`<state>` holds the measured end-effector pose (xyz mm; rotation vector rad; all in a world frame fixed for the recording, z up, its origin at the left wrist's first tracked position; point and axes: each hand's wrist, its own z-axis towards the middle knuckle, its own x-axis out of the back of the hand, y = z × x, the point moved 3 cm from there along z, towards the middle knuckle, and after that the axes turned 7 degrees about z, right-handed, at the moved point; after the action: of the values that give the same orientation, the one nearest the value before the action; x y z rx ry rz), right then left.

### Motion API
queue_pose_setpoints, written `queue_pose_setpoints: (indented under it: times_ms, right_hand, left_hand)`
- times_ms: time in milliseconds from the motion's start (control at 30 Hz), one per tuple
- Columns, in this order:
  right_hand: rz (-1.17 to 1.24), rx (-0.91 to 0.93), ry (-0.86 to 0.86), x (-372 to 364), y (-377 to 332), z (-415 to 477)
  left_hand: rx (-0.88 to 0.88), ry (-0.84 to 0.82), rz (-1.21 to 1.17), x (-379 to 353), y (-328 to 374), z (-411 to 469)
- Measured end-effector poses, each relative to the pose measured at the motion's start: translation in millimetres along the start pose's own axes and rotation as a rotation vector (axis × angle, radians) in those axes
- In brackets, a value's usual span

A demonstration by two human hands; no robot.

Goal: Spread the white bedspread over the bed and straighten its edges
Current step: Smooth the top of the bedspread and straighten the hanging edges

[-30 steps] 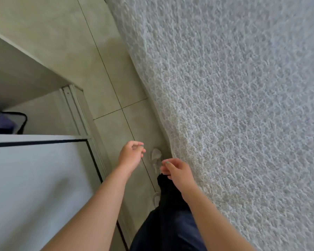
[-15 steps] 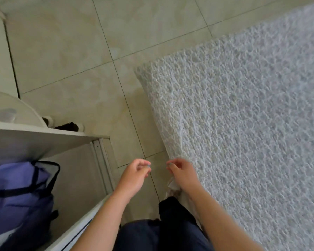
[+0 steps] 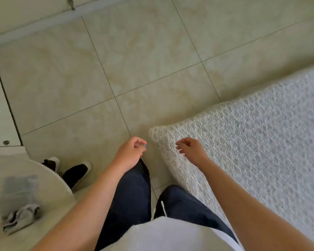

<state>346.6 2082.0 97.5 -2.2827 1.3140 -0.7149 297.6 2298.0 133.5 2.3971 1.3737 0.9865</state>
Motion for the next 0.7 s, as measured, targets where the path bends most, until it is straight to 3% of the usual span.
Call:
queue_pose_setpoints:
  times_ms: [200, 300, 400, 700]
  right_hand:
    - [0.147, -0.124, 0.049, 21, -73, 59]
    - [0.325, -0.184, 0.186, 52, -91, 96]
    - [0.534, -0.265, 0.320, 79, -101, 138]
    - [0.940, -0.525, 0.465, 117, -119, 200]
  left_hand:
    - [-0.127, -0.100, 0.315, 87, 86, 84]
    - [-0.172, -0.182, 0.442, 103, 145, 138]
    - [-0.229, -0.241, 0.571, 108, 205, 194]
    - [-0.289, -0.482, 0.772, 83, 347, 338]
